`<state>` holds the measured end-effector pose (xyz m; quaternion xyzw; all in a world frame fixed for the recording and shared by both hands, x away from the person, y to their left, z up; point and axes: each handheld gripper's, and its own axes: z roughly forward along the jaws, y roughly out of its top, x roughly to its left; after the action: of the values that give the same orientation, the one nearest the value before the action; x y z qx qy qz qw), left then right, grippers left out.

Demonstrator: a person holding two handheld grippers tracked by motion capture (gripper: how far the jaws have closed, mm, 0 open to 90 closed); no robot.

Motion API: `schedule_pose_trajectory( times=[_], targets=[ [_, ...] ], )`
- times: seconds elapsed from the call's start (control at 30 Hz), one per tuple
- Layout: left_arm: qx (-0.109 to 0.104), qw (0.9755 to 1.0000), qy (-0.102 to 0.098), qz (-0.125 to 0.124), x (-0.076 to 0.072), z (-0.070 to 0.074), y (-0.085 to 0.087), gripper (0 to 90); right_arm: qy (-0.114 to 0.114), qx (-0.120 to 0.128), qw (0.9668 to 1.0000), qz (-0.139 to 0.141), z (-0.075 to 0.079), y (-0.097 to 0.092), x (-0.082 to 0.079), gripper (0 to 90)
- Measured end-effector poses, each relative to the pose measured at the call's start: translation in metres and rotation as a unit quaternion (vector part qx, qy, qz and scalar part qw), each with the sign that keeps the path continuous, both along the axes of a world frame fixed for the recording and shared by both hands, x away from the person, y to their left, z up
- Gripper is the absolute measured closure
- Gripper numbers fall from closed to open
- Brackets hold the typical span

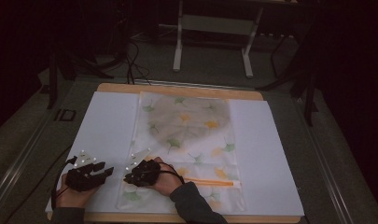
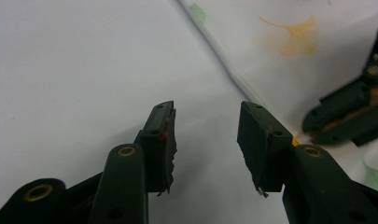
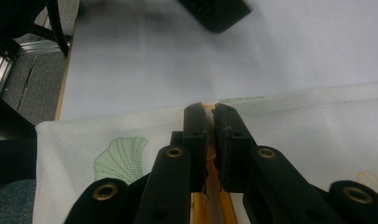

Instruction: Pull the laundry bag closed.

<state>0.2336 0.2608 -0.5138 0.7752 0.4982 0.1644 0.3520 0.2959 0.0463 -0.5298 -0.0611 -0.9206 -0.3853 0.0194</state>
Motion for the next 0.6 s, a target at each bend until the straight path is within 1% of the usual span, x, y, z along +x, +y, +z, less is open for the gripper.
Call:
schedule_pose_trajectory(
  times=[0.07, 0.17, 0.23, 0.27, 0.3, 0.33, 0.4, 0.5, 0.6],
  targets=[
    [-0.008, 0.9999, 0.006, -0.007, -0.003, 0.000, -0.001, 56.8, -0.004, 0.001, 1.0000, 0.001, 0.001, 0.000, 0.000, 83.6],
    [-0.028, 0.9993, 0.016, -0.017, -0.008, -0.001, -0.003, 56.7, -0.002, 0.003, 1.0000, 0.000, 0.002, -0.001, 0.000, 83.6],
    [-0.045, 0.9984, 0.023, -0.025, -0.010, -0.002, -0.004, 55.8, -0.003, 0.004, 1.0000, -0.002, 0.002, -0.002, 0.000, 83.6],
    [-0.050, 0.9979, 0.027, -0.030, -0.010, -0.002, -0.005, 55.0, -0.003, 0.004, 1.0000, -0.003, 0.002, -0.002, -0.001, 83.6],
    [-0.049, 0.9978, 0.028, -0.034, -0.010, -0.003, -0.005, 53.8, -0.003, 0.004, 1.0000, -0.003, 0.002, -0.002, -0.001, 83.6],
    [-0.054, 0.9972, 0.035, -0.039, -0.010, -0.004, -0.007, 52.6, -0.003, 0.005, 1.0000, -0.004, 0.002, -0.002, -0.001, 83.7],
    [-0.054, 0.9968, 0.039, -0.044, -0.010, -0.005, -0.009, 52.0, -0.004, 0.007, 1.0000, -0.005, 0.002, -0.002, -0.001, 83.6],
    [-0.065, 0.9950, 0.050, -0.056, -0.009, -0.007, -0.012, 50.7, -0.007, 0.009, 0.9999, -0.004, 0.003, -0.002, -0.002, 83.7],
    [-0.069, 0.9933, 0.059, -0.072, -0.010, -0.009, -0.017, 50.9, -0.010, 0.011, 0.9999, -0.004, 0.004, -0.003, -0.001, 83.9]
  ],
)
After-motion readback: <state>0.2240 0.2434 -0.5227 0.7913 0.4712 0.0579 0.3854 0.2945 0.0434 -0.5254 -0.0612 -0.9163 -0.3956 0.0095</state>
